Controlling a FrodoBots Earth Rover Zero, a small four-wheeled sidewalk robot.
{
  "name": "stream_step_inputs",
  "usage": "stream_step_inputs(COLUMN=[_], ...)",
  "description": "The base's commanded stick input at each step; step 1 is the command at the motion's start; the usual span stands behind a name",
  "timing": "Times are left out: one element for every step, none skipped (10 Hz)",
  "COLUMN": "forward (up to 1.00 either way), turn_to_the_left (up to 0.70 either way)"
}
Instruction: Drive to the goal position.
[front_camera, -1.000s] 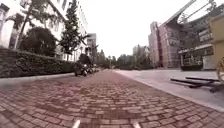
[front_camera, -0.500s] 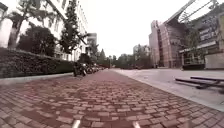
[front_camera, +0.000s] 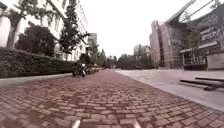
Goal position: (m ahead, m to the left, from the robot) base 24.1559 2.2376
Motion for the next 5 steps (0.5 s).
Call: stream_step_inputs(forward=[0.70,0.70,0.70,0.70,0.70], turn_to_the_left=[0.00,0.00,0.00,0.00,0.00])
